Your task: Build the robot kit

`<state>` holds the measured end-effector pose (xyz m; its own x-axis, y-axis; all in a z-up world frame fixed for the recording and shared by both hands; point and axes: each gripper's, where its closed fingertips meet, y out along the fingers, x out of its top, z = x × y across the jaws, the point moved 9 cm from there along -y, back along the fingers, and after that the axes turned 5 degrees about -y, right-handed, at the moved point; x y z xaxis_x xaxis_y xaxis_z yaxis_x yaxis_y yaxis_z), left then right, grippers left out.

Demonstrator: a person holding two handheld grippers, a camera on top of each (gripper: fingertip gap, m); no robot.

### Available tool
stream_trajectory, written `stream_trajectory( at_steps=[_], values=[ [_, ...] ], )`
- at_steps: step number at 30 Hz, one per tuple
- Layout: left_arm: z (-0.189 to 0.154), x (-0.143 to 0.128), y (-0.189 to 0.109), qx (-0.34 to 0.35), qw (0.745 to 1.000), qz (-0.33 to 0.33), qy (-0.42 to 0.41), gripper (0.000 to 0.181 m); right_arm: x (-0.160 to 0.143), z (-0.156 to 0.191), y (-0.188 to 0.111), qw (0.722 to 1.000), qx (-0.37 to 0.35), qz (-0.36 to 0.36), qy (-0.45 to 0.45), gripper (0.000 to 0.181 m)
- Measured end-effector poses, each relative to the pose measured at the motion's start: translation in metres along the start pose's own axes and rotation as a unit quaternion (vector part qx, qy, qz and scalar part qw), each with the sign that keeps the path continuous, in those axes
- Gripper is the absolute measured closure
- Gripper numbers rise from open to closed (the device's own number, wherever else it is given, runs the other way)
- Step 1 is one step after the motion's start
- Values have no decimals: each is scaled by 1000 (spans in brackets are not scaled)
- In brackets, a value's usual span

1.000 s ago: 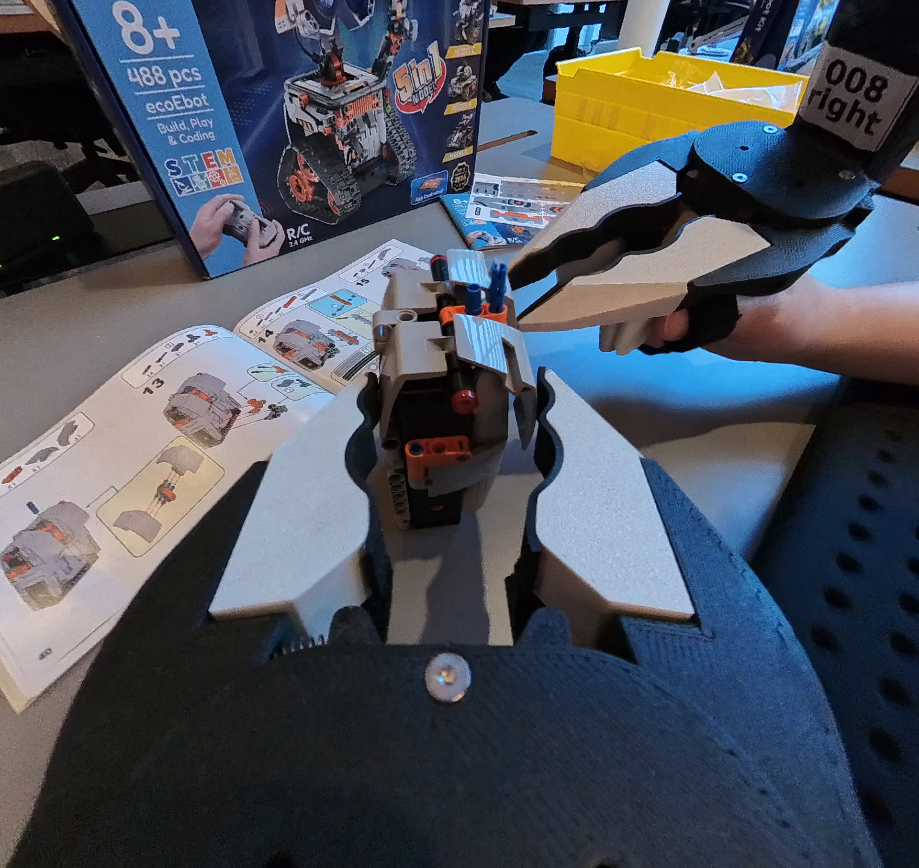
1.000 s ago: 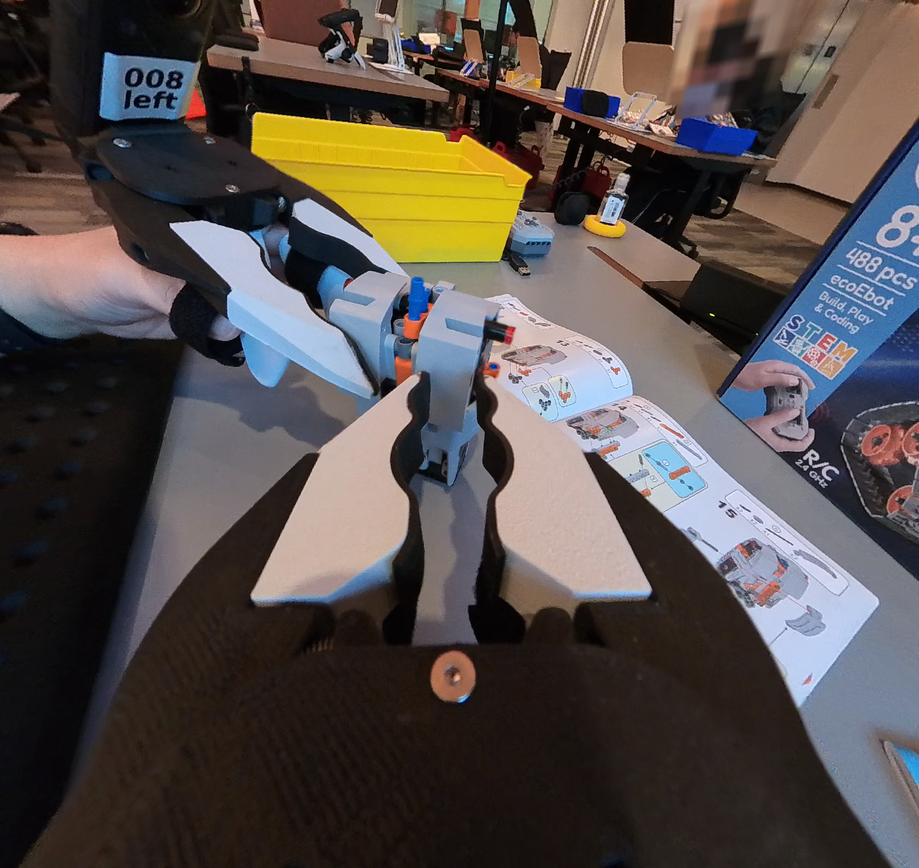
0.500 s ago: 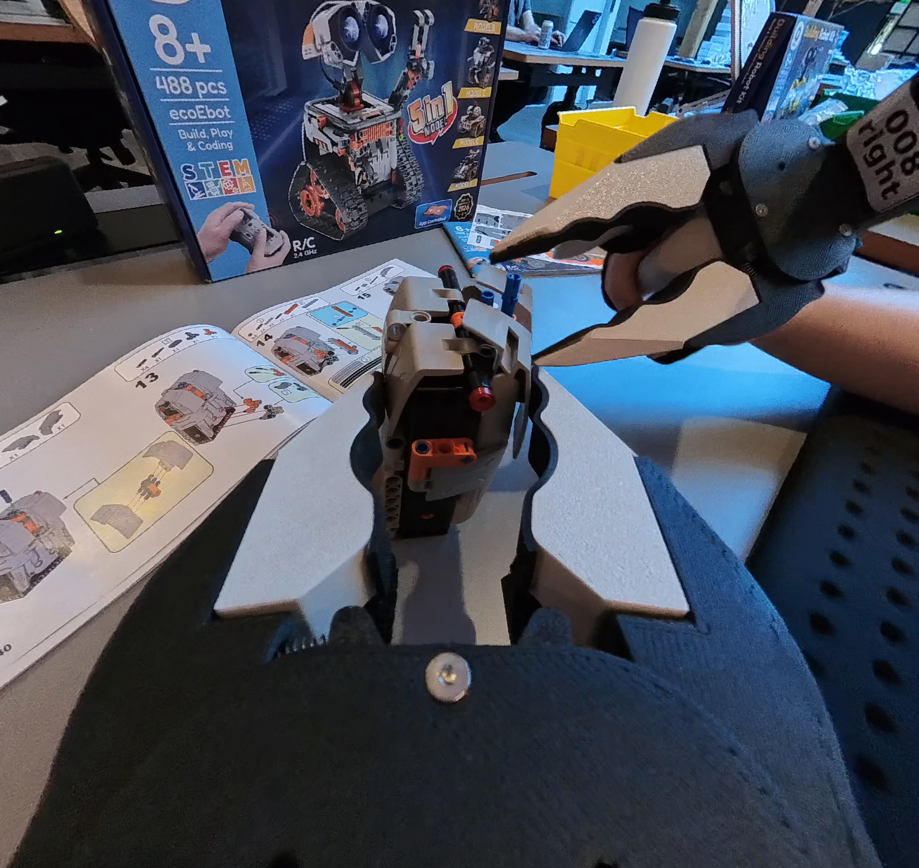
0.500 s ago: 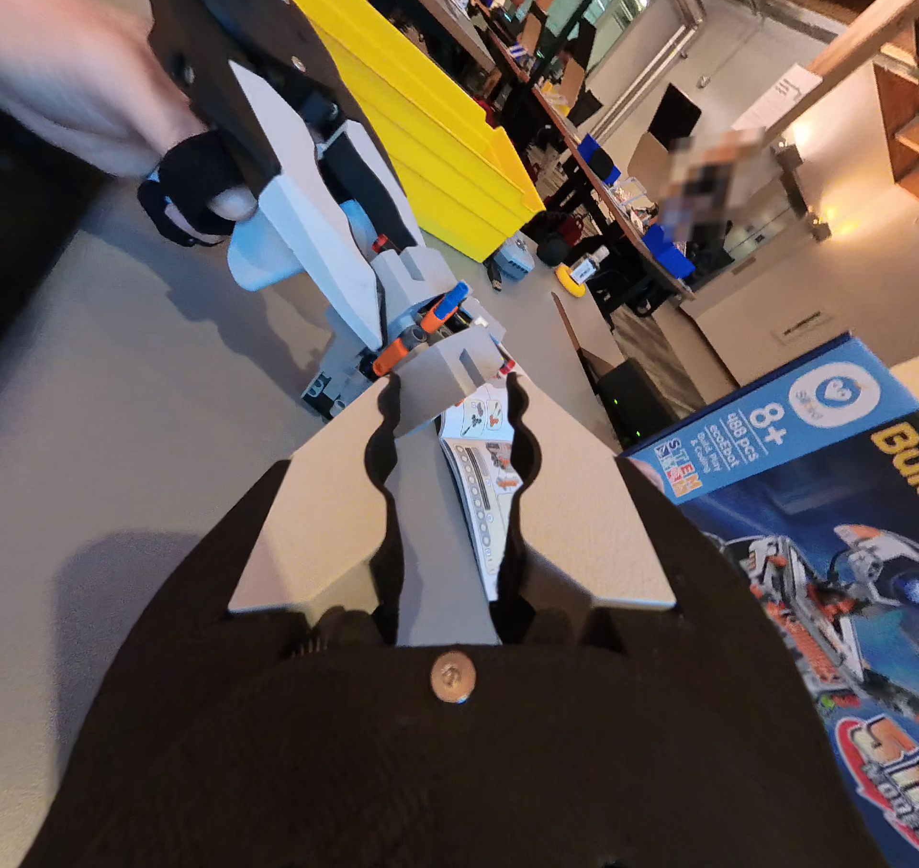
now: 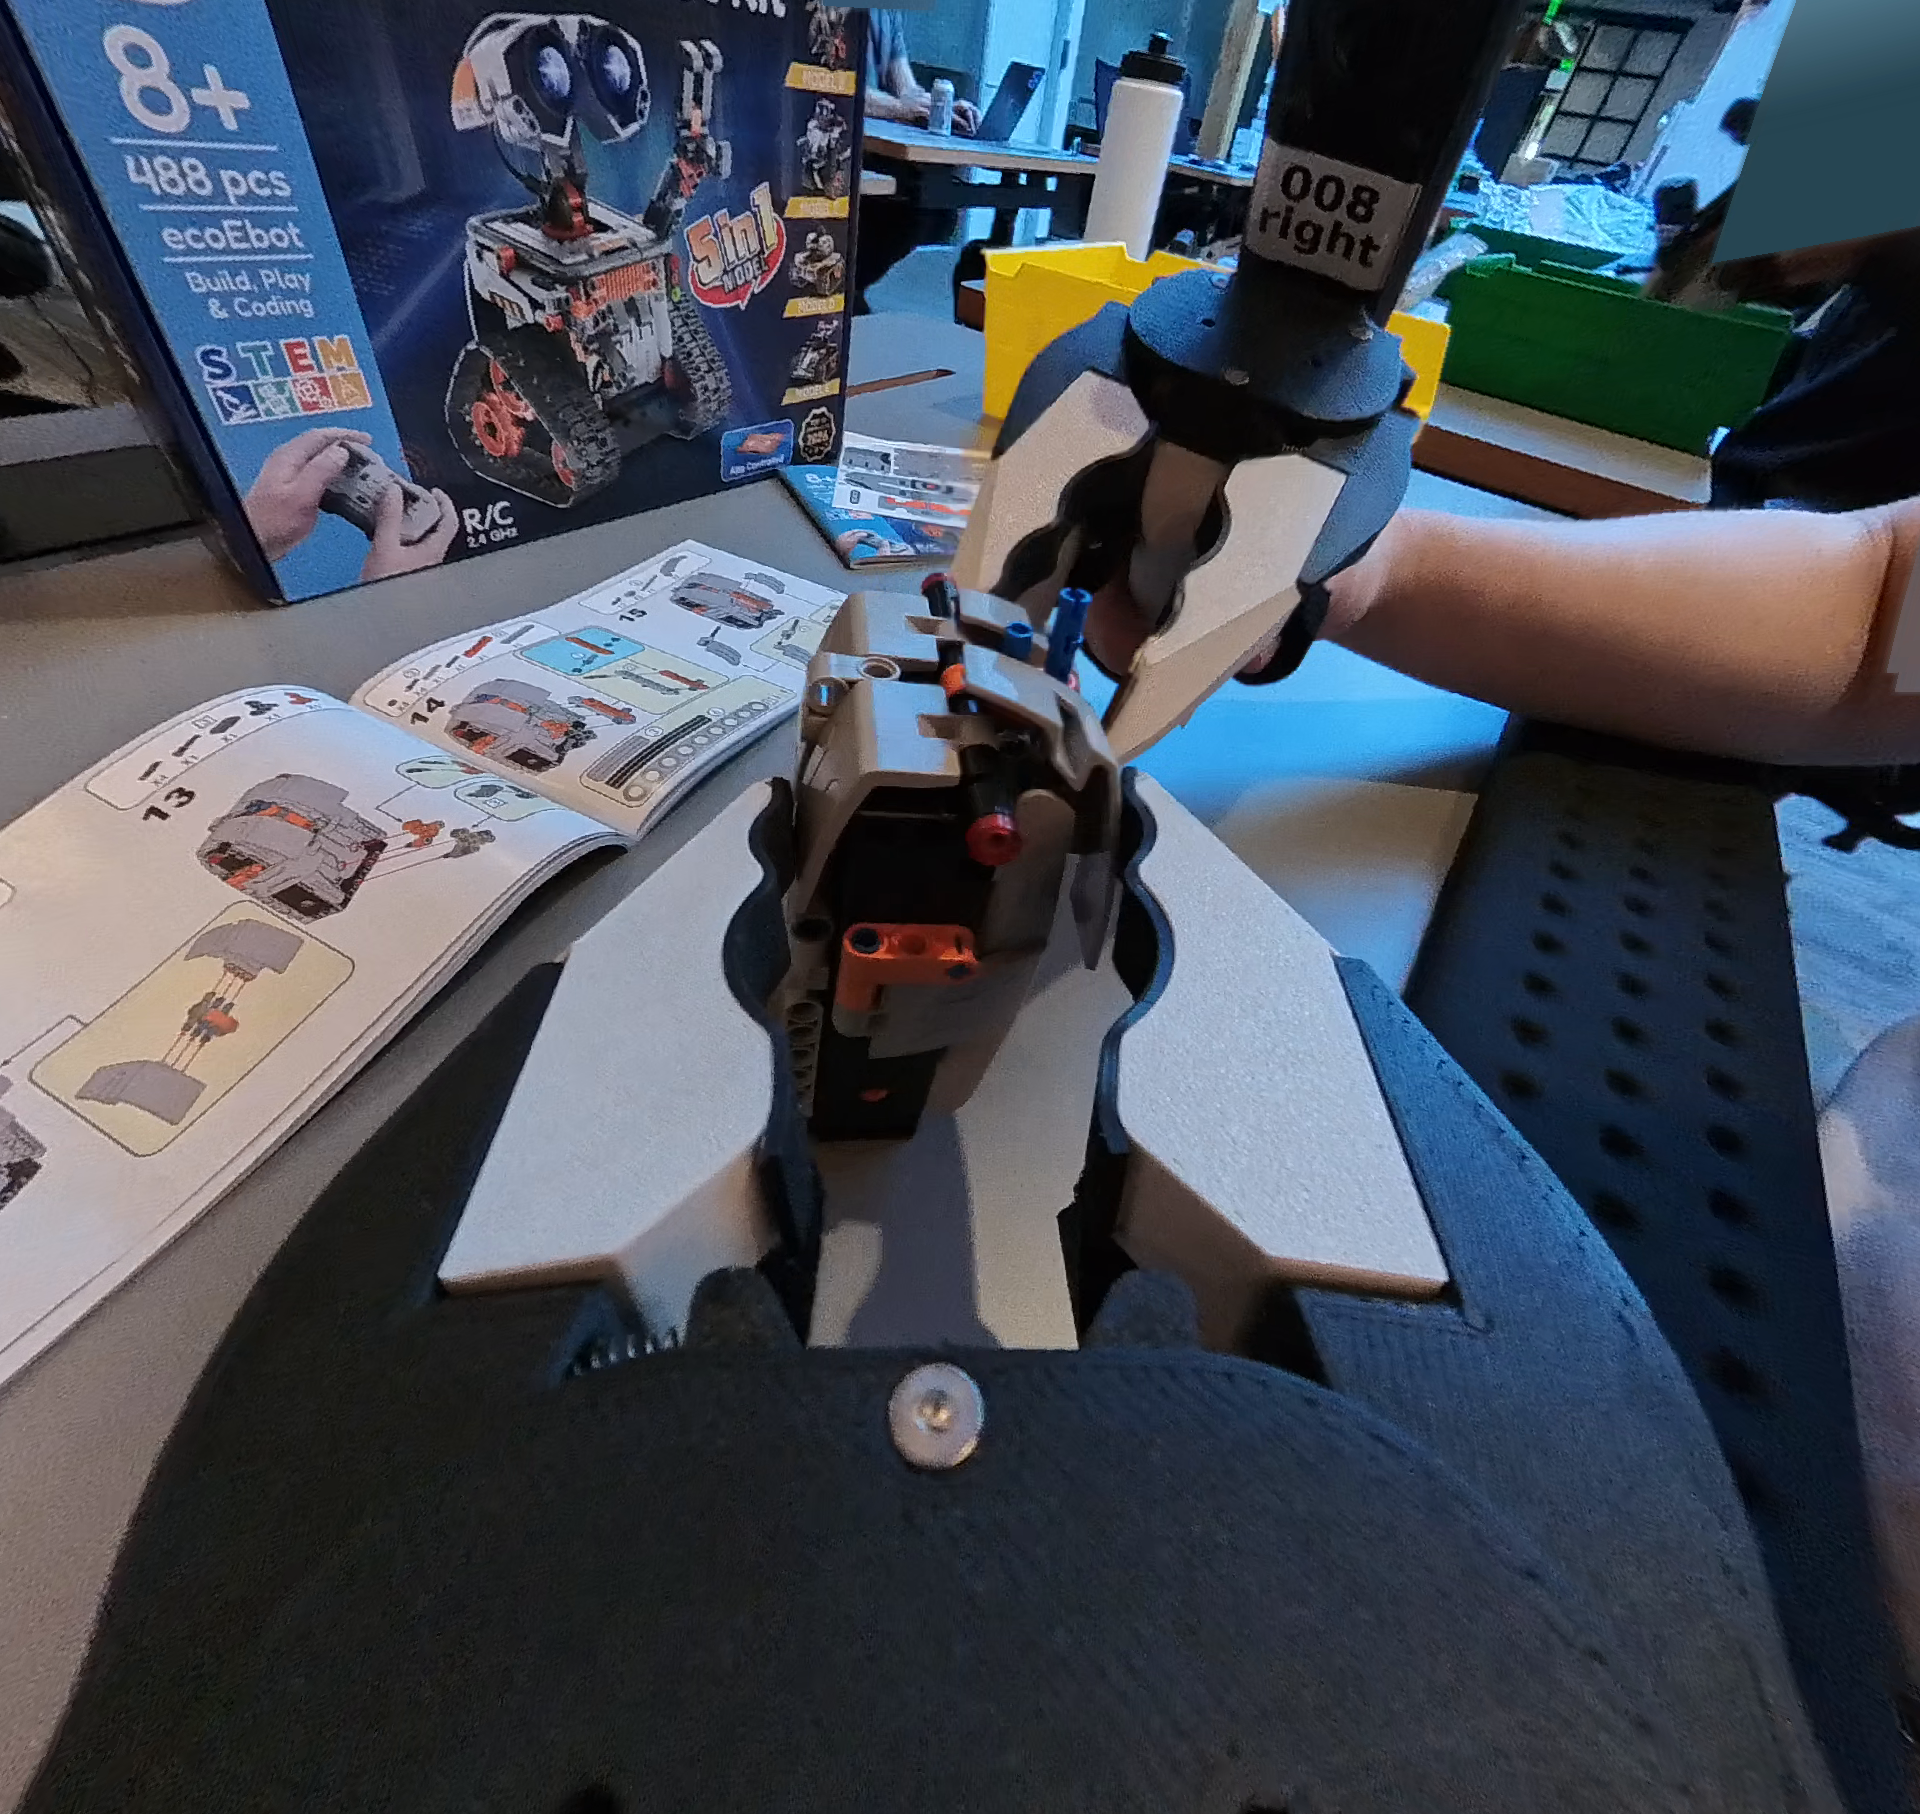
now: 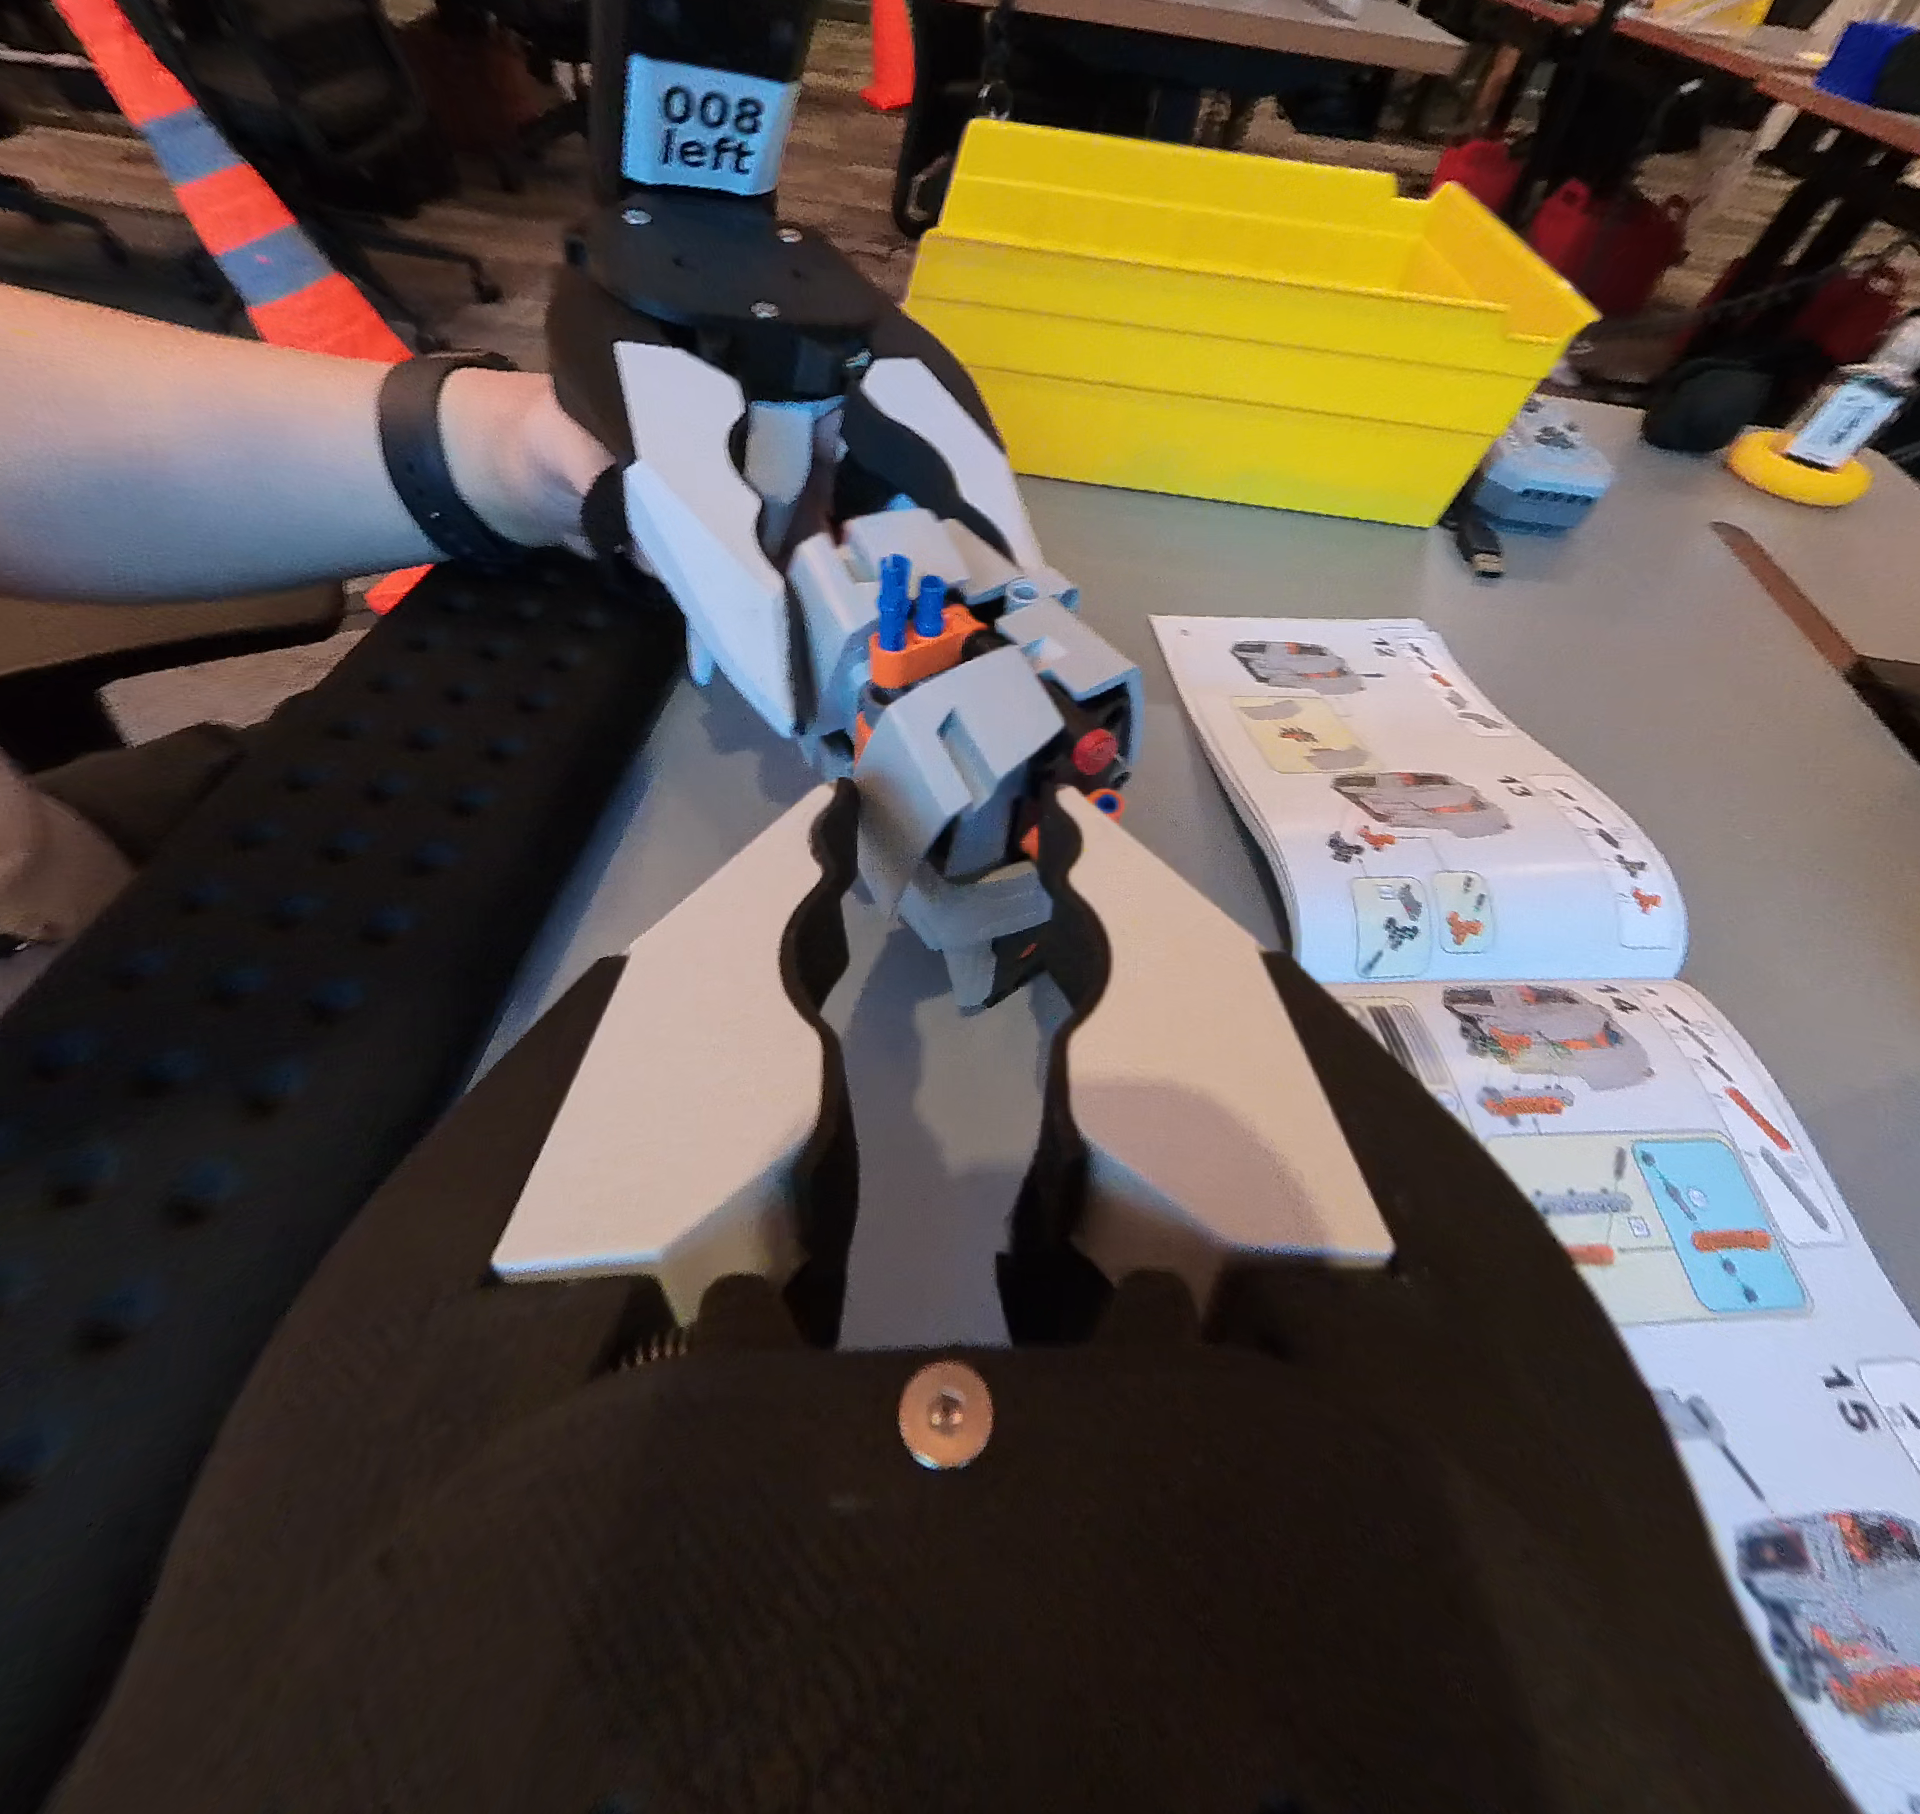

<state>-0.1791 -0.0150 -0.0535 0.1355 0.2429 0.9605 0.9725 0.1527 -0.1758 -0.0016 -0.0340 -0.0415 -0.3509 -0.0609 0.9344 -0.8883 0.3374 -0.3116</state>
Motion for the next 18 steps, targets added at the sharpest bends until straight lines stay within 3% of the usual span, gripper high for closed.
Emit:
stream_trajectory(
  at_steps=[7,18],
  values=[
    [-2,-3,-1,-5,1000,0,30,119,1,6,-1,999,-36,-8,-35,149],
    [-2,-7,-1,-10,999,-19,27,118,-9,3,-1,997,-27,-67,-7,148]
  ],
)
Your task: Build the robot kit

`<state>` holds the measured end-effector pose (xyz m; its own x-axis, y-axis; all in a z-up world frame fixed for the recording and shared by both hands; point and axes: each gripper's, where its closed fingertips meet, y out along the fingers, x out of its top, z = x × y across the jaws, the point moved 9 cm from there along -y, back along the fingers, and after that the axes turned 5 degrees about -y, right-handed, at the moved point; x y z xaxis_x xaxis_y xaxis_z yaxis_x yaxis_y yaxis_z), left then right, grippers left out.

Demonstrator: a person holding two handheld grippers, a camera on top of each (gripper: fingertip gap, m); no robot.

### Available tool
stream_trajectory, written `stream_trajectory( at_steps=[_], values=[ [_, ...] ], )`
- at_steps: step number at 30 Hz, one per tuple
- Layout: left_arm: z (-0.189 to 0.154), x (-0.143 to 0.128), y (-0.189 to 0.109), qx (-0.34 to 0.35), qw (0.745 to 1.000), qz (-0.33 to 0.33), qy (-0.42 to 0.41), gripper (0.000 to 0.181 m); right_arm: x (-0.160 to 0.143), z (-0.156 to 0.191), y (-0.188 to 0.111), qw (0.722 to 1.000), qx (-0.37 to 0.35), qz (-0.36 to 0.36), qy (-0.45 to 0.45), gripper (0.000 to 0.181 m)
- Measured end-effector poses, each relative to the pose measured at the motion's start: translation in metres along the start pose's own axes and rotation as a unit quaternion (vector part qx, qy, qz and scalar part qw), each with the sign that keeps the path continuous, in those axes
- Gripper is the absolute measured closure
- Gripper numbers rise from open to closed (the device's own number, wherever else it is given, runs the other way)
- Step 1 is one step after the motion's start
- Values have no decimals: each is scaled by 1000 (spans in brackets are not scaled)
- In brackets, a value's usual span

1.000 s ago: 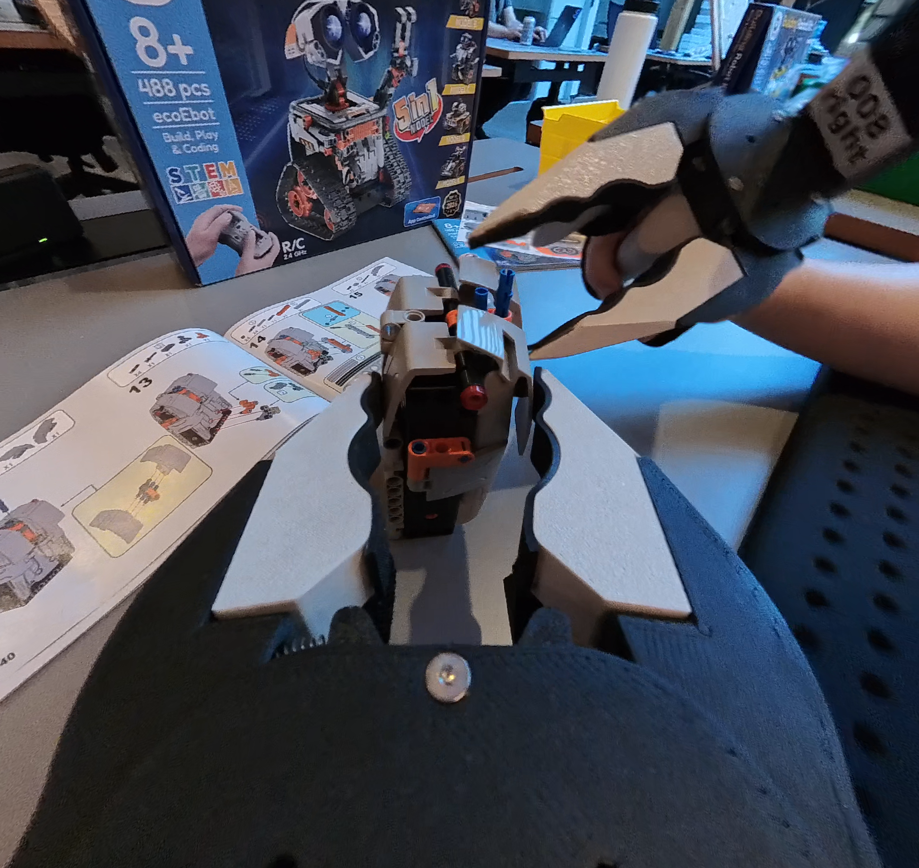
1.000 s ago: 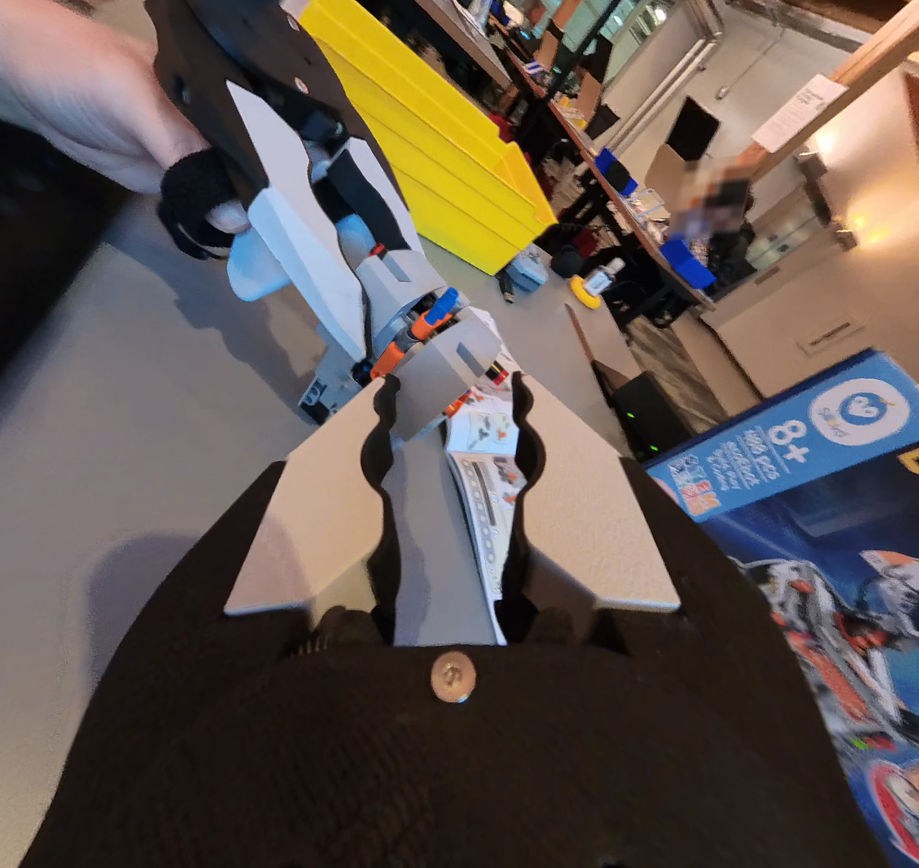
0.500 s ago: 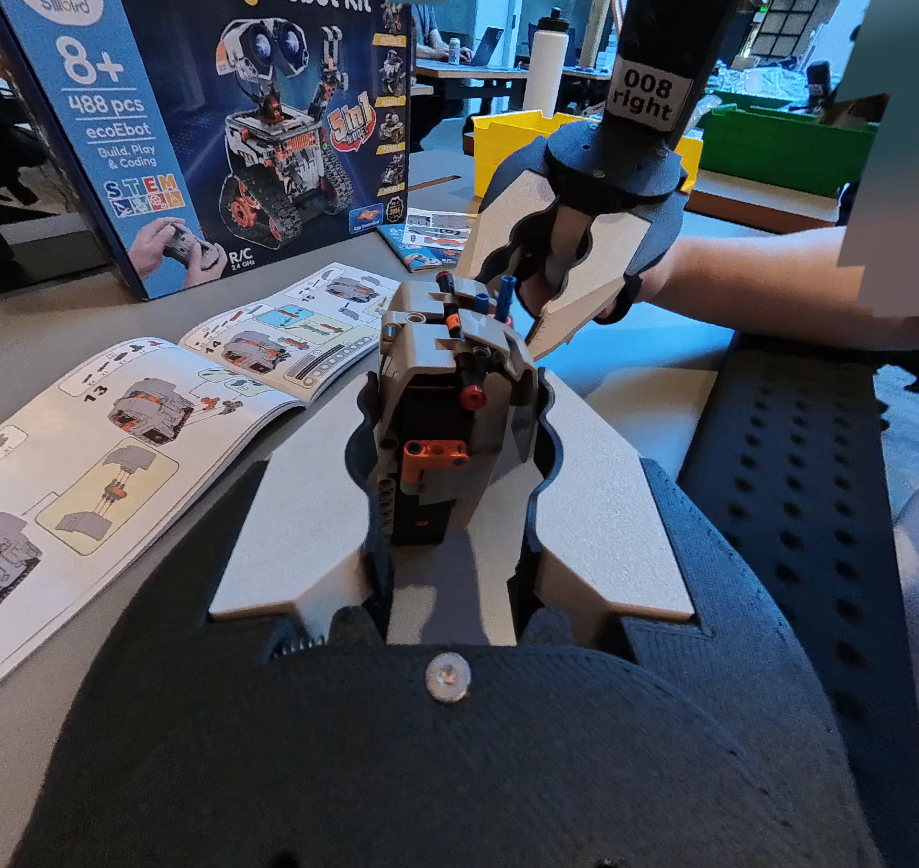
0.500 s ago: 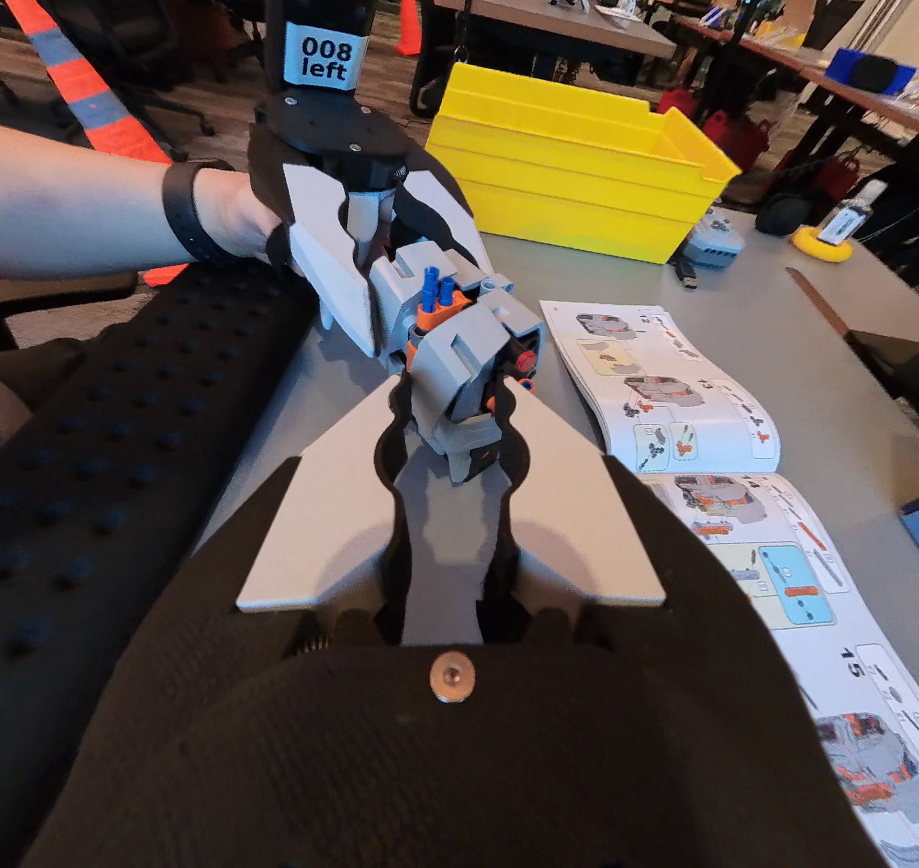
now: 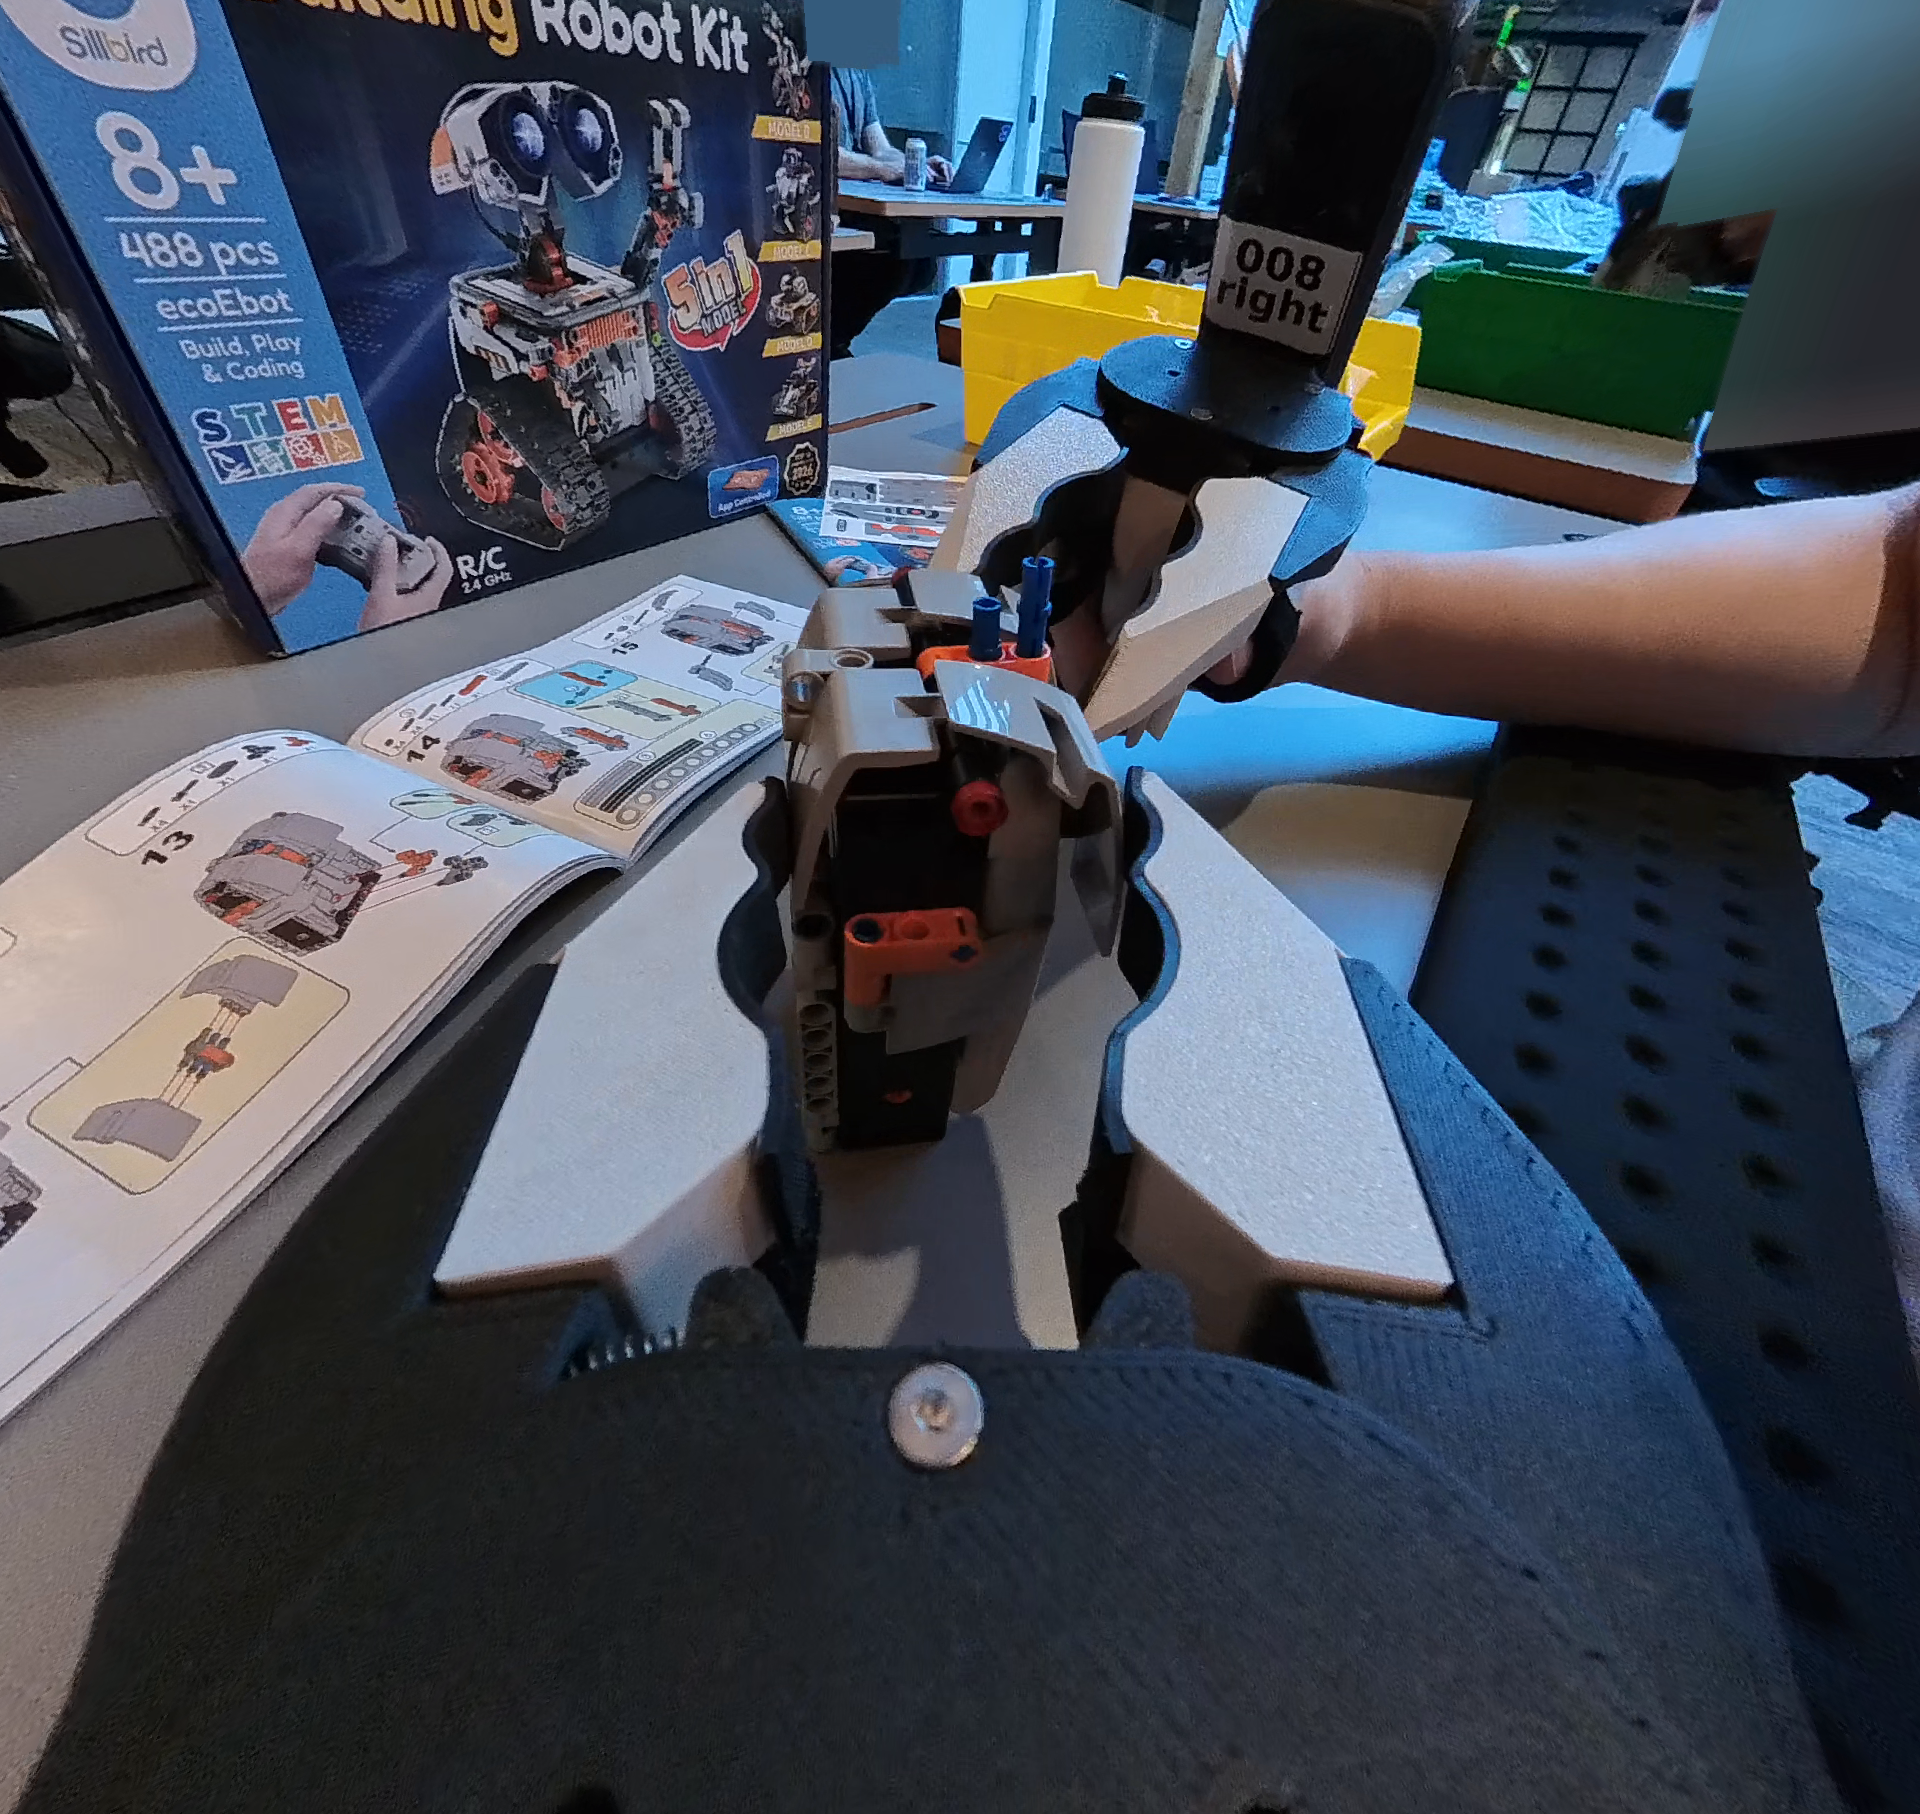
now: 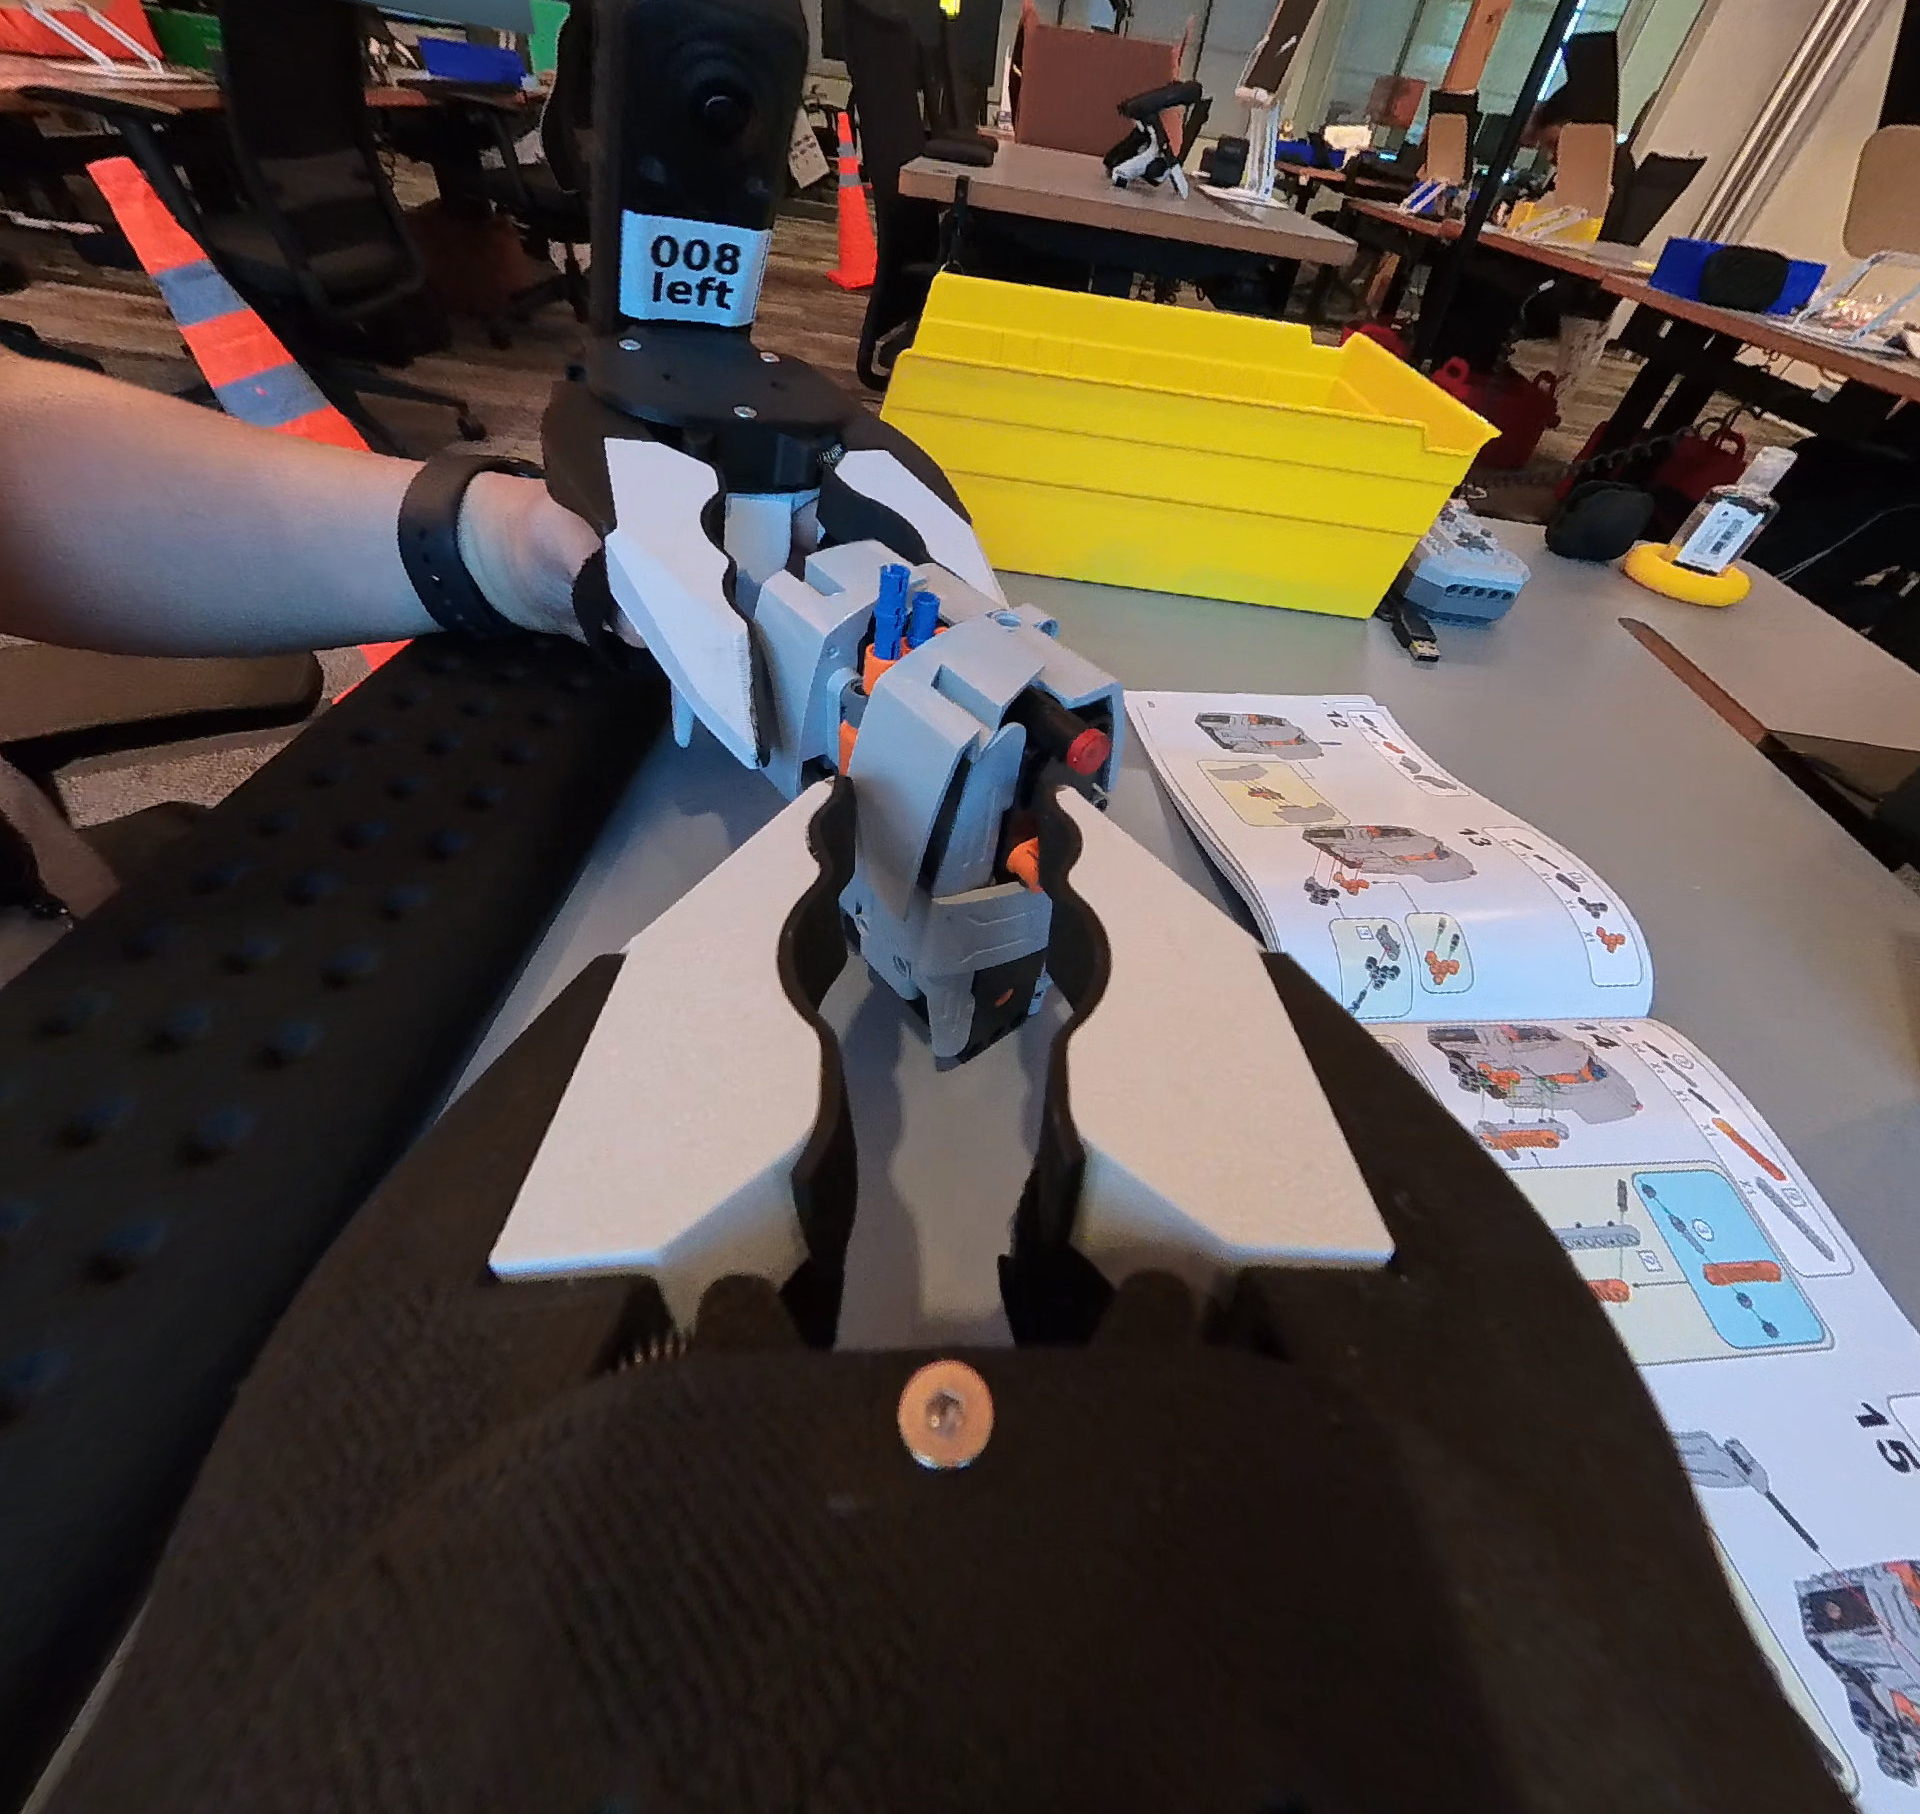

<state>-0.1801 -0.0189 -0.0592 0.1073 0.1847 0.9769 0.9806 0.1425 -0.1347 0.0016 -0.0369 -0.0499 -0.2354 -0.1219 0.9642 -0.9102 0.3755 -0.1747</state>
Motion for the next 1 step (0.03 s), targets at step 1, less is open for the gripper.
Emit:
stream_trajectory(
  at_steps=[1],
  values=[
    [0,0,0,2,1000,-1,0,118,0,0,0,1000,1,-1,2,148]
  ],
)
